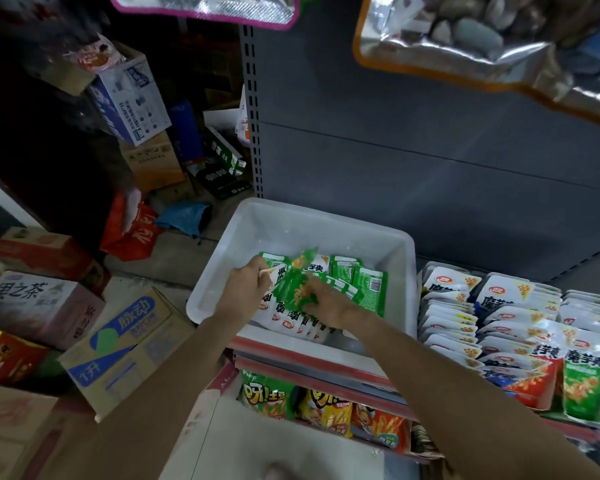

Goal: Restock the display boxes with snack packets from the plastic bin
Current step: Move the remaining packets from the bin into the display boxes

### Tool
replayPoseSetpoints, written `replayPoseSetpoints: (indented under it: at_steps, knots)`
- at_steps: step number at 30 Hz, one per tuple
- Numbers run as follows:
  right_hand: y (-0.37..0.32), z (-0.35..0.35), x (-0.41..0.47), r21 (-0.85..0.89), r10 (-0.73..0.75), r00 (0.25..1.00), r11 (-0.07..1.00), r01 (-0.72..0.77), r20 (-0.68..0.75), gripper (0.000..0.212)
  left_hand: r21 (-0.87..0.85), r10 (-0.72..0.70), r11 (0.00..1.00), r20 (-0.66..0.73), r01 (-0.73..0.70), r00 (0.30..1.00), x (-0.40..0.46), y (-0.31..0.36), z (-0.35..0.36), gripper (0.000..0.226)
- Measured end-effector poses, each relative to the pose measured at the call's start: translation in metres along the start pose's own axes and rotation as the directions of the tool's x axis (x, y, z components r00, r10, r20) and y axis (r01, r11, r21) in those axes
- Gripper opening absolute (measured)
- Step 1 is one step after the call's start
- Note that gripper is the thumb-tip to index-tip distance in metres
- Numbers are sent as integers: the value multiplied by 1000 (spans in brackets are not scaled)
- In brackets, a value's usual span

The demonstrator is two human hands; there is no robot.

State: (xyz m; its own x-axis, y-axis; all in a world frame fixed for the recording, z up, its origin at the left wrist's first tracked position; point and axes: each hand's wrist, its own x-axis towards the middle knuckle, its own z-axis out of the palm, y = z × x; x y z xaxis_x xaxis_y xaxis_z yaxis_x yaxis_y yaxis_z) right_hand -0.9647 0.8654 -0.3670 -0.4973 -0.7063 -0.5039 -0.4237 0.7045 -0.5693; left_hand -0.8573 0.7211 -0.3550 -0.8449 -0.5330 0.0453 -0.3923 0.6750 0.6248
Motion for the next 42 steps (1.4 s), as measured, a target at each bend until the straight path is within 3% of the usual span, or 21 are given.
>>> replayPoseSetpoints:
  at_steps: [2, 4, 7, 10, 12, 14, 19, 22, 28, 31, 35, 38, 42]
  knots:
    - [-7, -9, -8, 101, -1, 976, 995, 24, -219, 79, -129, 9, 992, -47, -15, 999, -6, 3, -6, 11]
    - [-11, -20, -21, -12, -66, 915, 998, 67, -397, 85, -254, 33, 966, -42, -43, 999, -11, 7, -8, 14]
    - [-14, -39, -43, -271, -280, 867, 946, 177, -411, 70, -487, 29, 873, -22, -36, 999, -18, 28, -13, 12]
    - [-11, -59, -66, -438, -332, 845, 889, 132, -419, 35, -629, -17, 778, -30, -6, 999, -19, 61, -13, 10]
    - [-5, -71, -84, -356, -314, 828, 922, 149, -465, 14, -705, -93, 708, -61, 23, 994, -17, 83, -8, 9]
    - [7, -80, -103, -166, -257, 828, 966, 200, -498, 13, -748, -118, 663, -59, 34, 991, -16, 106, 0, 11]
    - [58, -108, -152, 197, -38, 752, 955, 221, -658, 13, -788, 22, 614, 86, 55, 996, -22, 178, 39, 13]
    - [100, -126, -184, 313, 43, 719, 917, 247, -694, 18, -745, 126, 667, 128, 12, 984, -26, 225, 72, 16]
    - [185, -154, -253, 359, 162, 627, 912, 201, -762, 26, -658, 263, 749, 191, -76, 946, -39, 316, 139, 17]
    - [229, -157, -272, 399, 229, 644, 908, 129, -730, 33, -576, 313, 803, 187, -154, 931, -47, 348, 167, 21]
    - [280, -152, -275, 307, 243, 705, 951, -38, -666, 12, -371, 359, 891, 224, -262, 906, -56, 367, 198, 11]
    - [303, -146, -271, 244, 269, 753, 958, -148, -601, 20, -215, 389, 916, 256, -340, 885, -62, 372, 213, 14]
    - [308, -144, -269, 241, 247, 737, 963, -118, -629, 36, -69, 383, 922, 300, -380, 874, -67, 374, 228, 17]
